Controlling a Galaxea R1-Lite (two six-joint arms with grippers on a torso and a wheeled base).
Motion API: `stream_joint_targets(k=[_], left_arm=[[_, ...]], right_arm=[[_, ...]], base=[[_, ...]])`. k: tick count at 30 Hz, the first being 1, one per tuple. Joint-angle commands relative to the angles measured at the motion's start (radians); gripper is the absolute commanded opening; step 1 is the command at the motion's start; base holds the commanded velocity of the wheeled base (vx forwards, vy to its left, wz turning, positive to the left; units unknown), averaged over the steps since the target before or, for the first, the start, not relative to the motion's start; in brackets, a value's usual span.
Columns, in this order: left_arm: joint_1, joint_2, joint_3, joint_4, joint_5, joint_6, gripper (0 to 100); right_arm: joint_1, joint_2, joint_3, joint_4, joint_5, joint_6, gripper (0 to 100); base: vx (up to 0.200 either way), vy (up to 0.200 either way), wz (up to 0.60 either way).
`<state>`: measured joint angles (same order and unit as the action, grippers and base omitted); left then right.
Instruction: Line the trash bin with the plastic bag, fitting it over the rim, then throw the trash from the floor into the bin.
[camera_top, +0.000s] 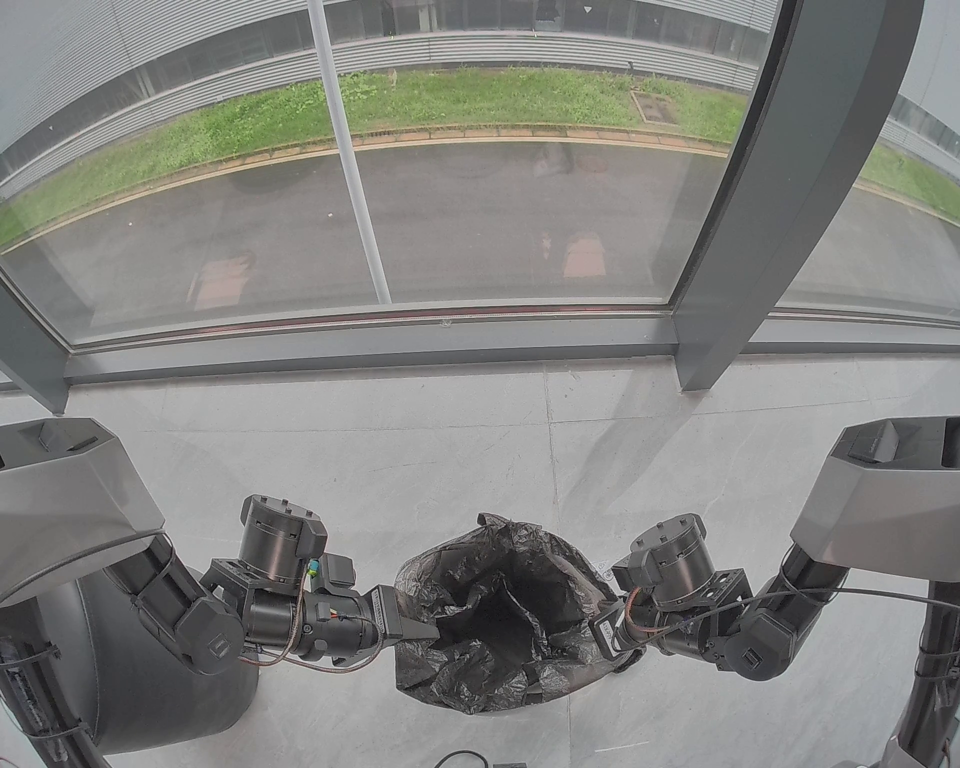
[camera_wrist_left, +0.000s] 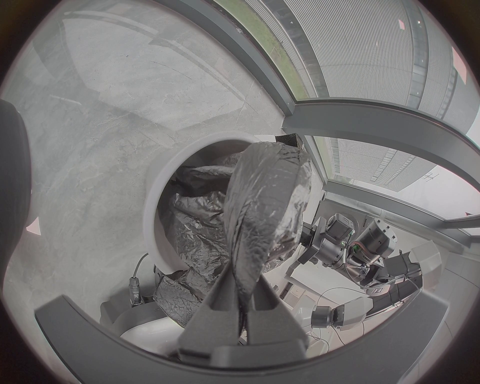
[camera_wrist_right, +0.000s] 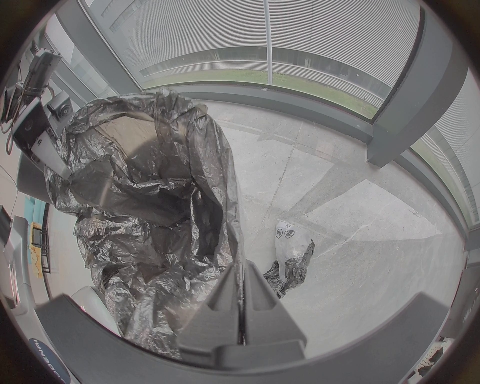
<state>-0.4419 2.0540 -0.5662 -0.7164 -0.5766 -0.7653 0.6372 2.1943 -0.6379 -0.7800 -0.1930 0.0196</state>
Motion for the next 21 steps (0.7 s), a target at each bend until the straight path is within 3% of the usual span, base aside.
stream_joint_targets(k=[1, 14, 15, 21], left_arm=[[0.000, 0.001, 0.000, -0.002, 0.000, 0.000, 0], [0.000, 0.000, 0.003, 0.000, 0.000, 0.000, 0], [0.000, 0.000, 0.002, -0.002, 0.000, 0.000, 0], [-0.001, 0.000, 0.003, 0.000, -0.002, -0.002, 0]], right_arm=[[0.004, -0.018, 0.003, -0.001, 0.000, -0.001, 0], [0.002, 0.005, 0.014, -0.001, 0.000, 0.002, 0], [0.002, 0.004, 0.015, 0.001, 0.000, 0.000, 100], [0.002, 0.004, 0.040, -0.001, 0.000, -0.001, 100]], base=[[0.000, 0.000, 0.00], [0.000, 0.000, 0.00], [0.000, 0.000, 0.00], [0.000, 0.000, 0.00]])
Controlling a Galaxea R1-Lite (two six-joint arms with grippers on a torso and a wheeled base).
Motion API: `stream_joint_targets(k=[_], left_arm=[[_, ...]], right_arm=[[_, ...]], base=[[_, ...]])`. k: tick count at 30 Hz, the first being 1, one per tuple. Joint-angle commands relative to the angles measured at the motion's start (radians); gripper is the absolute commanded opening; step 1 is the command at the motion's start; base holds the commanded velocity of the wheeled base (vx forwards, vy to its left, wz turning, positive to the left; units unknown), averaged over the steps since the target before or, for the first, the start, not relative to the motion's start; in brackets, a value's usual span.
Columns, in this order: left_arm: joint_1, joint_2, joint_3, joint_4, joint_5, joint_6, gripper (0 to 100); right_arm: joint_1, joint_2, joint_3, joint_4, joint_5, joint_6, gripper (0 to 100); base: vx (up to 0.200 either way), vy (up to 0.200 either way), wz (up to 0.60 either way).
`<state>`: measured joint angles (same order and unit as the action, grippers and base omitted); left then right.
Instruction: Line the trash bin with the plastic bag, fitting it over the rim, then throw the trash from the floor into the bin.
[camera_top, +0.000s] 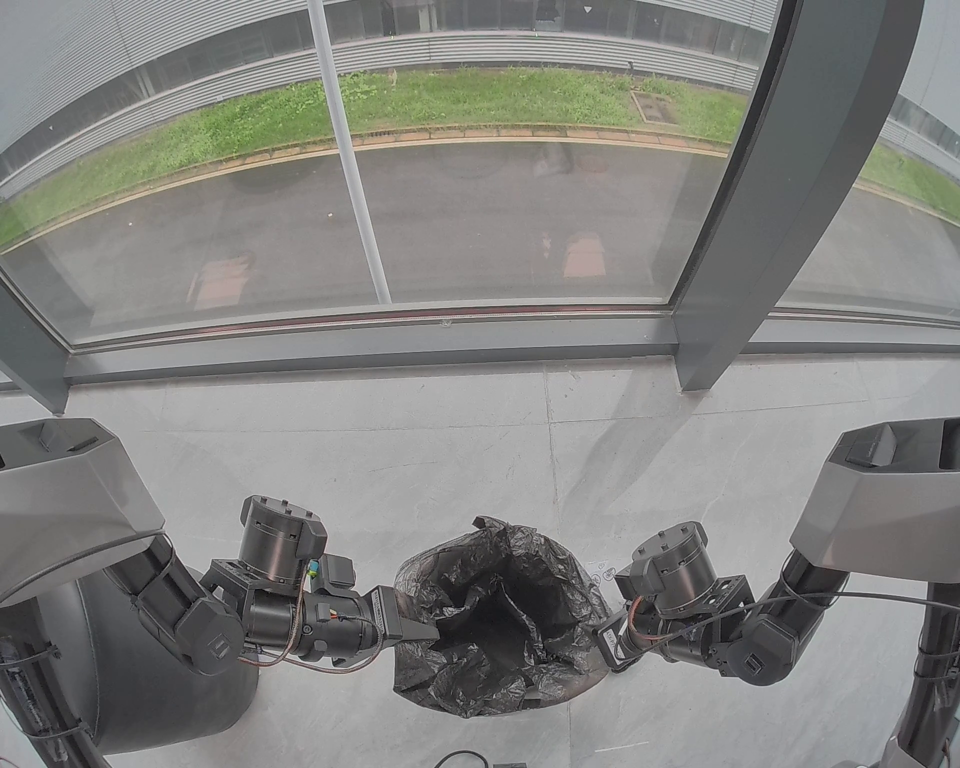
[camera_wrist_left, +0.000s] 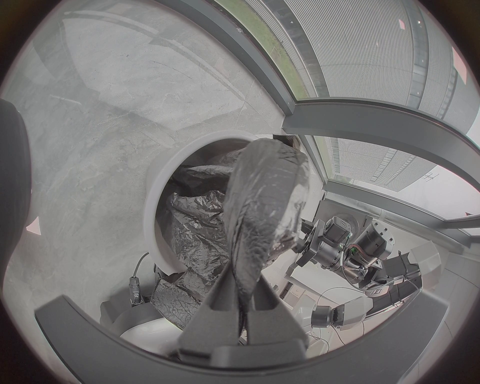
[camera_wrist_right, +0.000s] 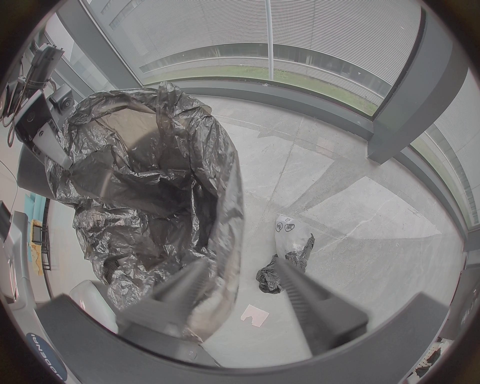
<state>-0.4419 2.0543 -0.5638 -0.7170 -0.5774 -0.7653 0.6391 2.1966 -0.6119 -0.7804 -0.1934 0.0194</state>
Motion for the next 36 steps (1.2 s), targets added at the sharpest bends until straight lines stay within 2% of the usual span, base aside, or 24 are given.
stream_joint_targets(k=[1, 19, 25, 32, 36], left_arm=[[0.000, -0.002, 0.002, 0.001, -0.001, -0.002, 0], [-0.018, 0.000, 0.002, 0.002, 0.022, -0.002, 0], [-0.017, 0.001, 0.001, 0.001, 0.022, 0.000, 0], [-0.018, 0.003, 0.002, 0.001, 0.024, 0.004, 0], [-0.020, 0.001, 0.004, 0.001, 0.024, 0.006, 0]], right_arm=[[0.001, 0.002, 0.017, 0.000, 0.000, -0.001, 100], [0.005, -0.113, 0.009, -0.053, -0.018, 0.004, 100], [0.036, -0.124, -0.095, -0.036, -0.021, -0.004, 100], [0.080, -0.003, -0.226, -0.023, -0.024, -0.058, 100], [0.086, 0.109, -0.345, -0.022, -0.084, -0.107, 100]], base=[[0.000, 0.000, 0.00], [0.000, 0.000, 0.00], [0.000, 0.000, 0.00], [0.000, 0.000, 0.00], [0.000, 0.000, 0.00]])
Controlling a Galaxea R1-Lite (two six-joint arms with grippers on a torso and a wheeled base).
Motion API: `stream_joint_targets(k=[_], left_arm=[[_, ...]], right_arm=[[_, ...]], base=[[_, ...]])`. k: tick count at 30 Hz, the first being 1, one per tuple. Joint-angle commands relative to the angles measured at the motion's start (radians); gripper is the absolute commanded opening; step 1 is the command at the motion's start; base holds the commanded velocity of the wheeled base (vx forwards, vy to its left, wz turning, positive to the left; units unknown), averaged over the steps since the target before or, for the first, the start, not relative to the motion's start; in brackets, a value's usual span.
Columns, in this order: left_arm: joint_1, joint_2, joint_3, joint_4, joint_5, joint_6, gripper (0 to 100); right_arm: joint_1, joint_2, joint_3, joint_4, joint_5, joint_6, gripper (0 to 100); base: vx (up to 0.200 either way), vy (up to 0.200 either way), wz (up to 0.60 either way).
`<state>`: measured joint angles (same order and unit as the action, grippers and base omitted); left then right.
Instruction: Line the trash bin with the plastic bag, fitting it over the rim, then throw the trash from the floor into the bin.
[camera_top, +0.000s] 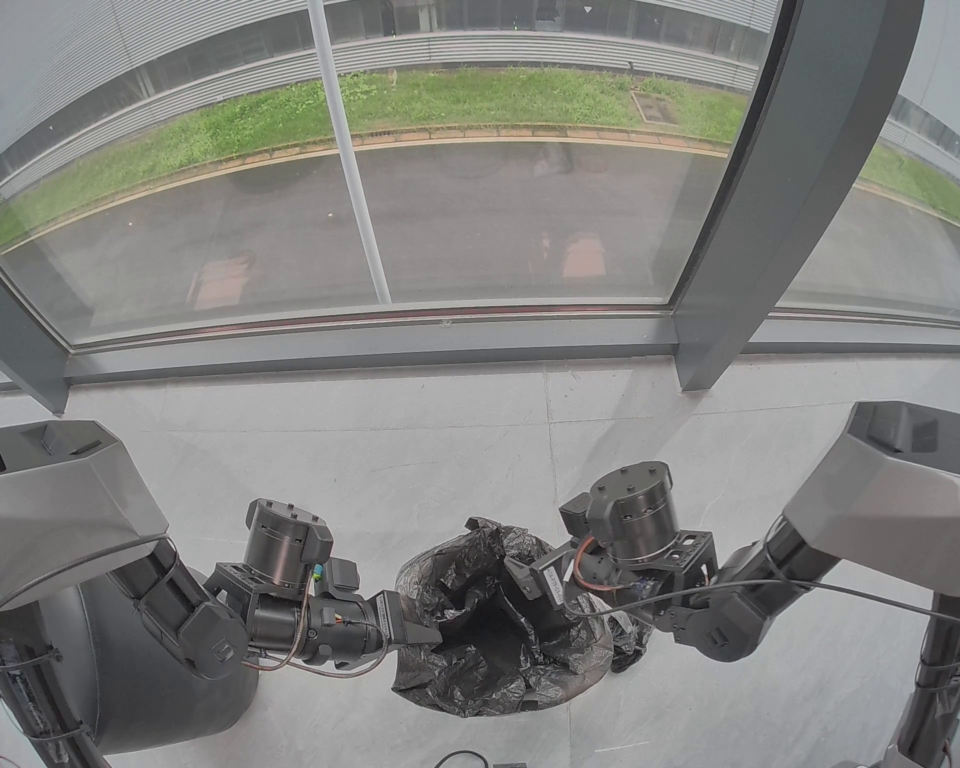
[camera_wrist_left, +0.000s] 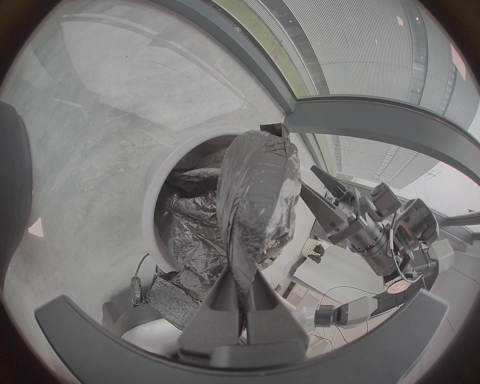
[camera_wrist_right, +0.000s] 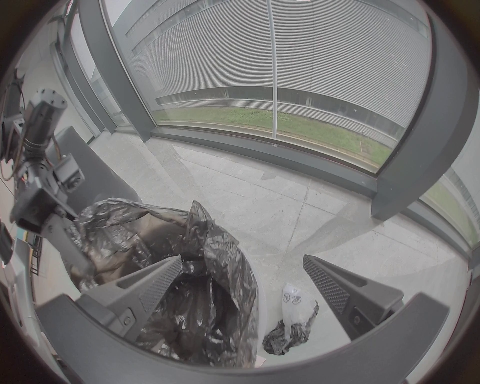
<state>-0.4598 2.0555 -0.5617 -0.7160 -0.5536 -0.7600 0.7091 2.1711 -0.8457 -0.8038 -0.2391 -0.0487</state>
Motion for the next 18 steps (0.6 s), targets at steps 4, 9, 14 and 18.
stream_joint_targets(k=[4, 9, 14, 18], left_arm=[[-0.002, 0.002, 0.002, 0.000, 0.000, 0.002, 0], [-0.002, 0.002, 0.002, 0.000, 0.000, 0.004, 0], [0.000, 0.002, 0.002, 0.000, 0.000, 0.004, 0], [0.000, 0.002, 0.002, 0.000, 0.000, 0.004, 0]], right_arm=[[0.015, 0.187, -0.197, 0.002, -0.040, -0.042, 100], [0.015, 0.219, -0.291, 0.057, -0.040, -0.042, 100], [0.016, 0.248, -0.360, 0.083, -0.042, -0.040, 100], [0.016, 0.251, -0.377, 0.078, -0.042, -0.039, 100]], base=[[0.000, 0.000, 0.00], [0.000, 0.000, 0.00], [0.000, 0.000, 0.00], [0.000, 0.000, 0.00]])
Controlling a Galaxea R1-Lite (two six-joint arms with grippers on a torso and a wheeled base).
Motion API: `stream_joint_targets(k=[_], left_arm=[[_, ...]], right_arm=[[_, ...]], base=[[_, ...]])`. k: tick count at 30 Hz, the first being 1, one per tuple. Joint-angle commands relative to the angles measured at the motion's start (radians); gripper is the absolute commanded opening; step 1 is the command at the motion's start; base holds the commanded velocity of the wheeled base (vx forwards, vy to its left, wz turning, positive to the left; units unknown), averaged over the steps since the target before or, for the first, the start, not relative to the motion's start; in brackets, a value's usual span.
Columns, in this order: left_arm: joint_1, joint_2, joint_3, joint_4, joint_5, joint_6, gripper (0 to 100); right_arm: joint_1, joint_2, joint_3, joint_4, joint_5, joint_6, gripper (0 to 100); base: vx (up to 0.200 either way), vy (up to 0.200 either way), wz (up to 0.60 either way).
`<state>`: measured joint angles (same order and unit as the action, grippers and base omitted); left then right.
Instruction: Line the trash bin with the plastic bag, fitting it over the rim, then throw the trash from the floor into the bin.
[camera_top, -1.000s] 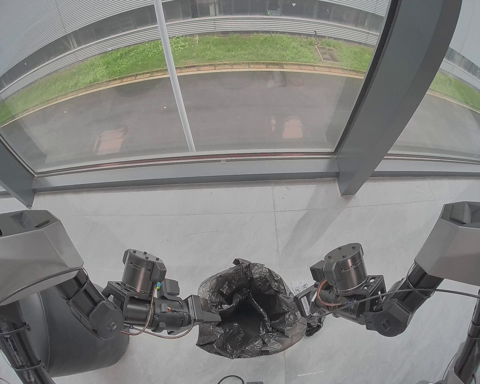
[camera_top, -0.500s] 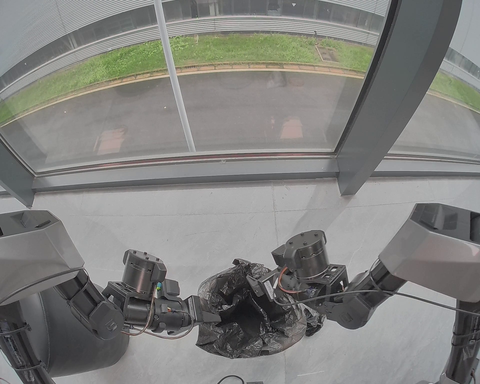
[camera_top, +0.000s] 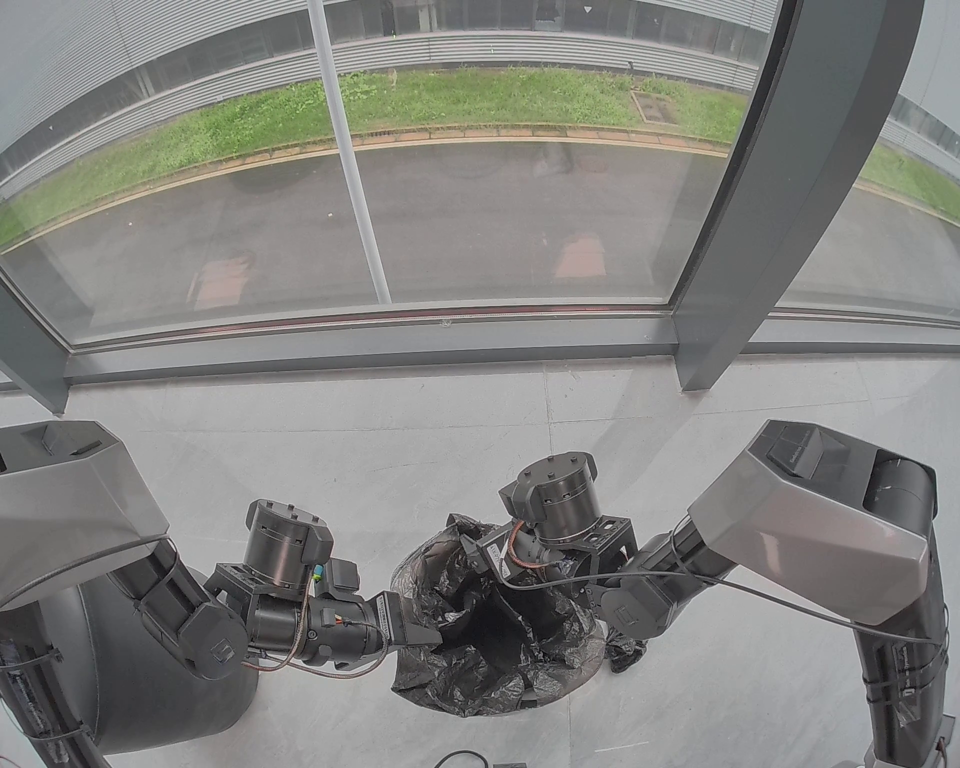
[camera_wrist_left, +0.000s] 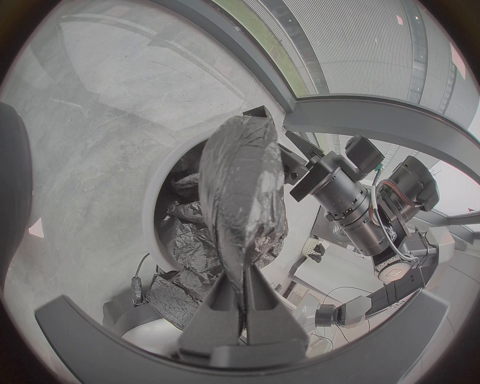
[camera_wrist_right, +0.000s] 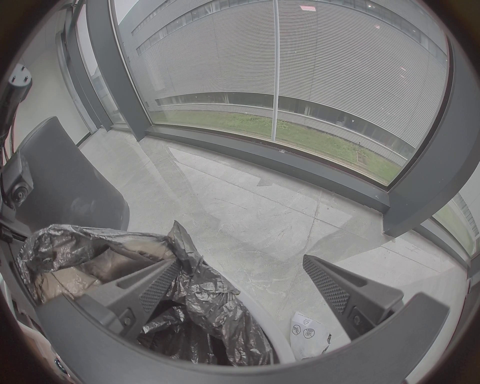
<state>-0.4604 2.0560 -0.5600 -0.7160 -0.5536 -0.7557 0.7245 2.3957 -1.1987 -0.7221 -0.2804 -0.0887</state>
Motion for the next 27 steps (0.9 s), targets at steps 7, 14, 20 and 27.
stream_joint_targets(k=[7, 14, 20, 27], left_arm=[[0.000, 0.003, -0.001, 0.000, 0.000, -0.001, 0], [0.000, 0.001, -0.001, 0.000, 0.000, -0.002, 0], [0.000, 0.001, -0.001, -0.002, 0.000, -0.002, 0], [-0.001, -0.003, 0.000, -0.002, 0.000, -0.001, 0]], right_arm=[[0.004, -0.006, -0.013, 0.000, 0.000, 0.007, 100], [0.044, -0.067, 0.076, -0.002, 0.000, 0.009, 100], [0.070, -0.079, 0.116, -0.003, 0.001, 0.010, 100], [0.055, -0.013, 0.031, -0.007, -0.002, 0.009, 100]], base=[[0.000, 0.000, 0.00], [0.000, 0.000, 0.00], [0.000, 0.000, 0.00], [0.000, 0.000, 0.00]])
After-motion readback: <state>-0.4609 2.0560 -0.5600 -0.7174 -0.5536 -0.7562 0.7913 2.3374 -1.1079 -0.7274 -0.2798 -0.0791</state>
